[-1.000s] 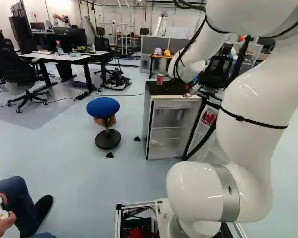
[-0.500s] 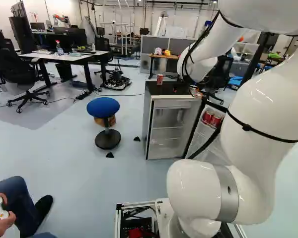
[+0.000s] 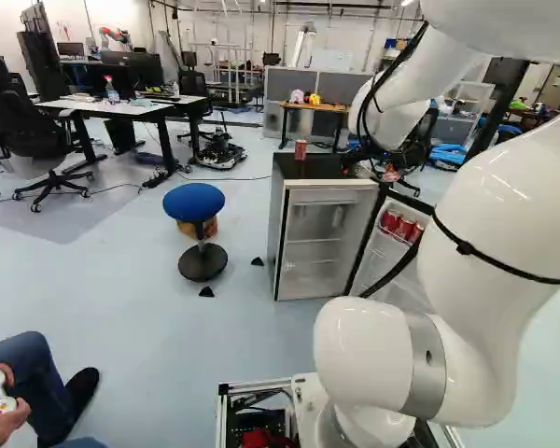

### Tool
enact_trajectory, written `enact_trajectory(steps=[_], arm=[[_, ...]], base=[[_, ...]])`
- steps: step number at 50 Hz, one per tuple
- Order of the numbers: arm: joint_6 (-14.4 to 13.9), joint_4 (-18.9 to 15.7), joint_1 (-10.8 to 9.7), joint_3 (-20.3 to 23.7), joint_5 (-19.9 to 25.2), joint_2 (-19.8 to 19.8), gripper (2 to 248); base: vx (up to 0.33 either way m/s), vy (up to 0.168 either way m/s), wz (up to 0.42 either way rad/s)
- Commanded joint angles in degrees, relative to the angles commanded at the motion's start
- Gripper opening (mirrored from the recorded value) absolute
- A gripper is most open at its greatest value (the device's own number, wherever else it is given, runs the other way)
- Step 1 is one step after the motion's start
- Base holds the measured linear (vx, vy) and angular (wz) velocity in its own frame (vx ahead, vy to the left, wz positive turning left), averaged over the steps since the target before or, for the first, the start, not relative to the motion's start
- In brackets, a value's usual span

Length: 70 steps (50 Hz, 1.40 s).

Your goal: Grab a drink from the fridge

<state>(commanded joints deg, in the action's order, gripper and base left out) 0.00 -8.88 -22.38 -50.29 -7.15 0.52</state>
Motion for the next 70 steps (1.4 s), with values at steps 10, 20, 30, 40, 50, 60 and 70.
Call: enact_trajectory(steps=[10, 20, 30, 40, 50, 60, 70], arm=[[0.0, 0.0, -1.8, -1.0, -0.6, 0.4, 247], [0.0, 0.0, -3.6, -2.3, -0.6, 0.5, 247], [0.0, 0.0, -5.4, -3.5, -0.6, -0.4, 247], [0.0, 0.0, -7.0, -4.8, -0.6, -1.7, 247], [0.0, 0.0, -8.7, -6.2, -0.6, -3.1, 247], [0.0, 0.0, -10.2, -7.9, -0.6, -4.7, 247], [0.0, 0.0, -11.7, -9.6, -1.3, -6.3, 247]], base=[[0.000, 0.000, 0.000], [0.000, 0.000, 0.000], [0.000, 0.000, 0.000], [0.000, 0.000, 0.000], [0.000, 0.000, 0.000], [0.000, 0.000, 0.000], [0.000, 0.000, 0.000]])
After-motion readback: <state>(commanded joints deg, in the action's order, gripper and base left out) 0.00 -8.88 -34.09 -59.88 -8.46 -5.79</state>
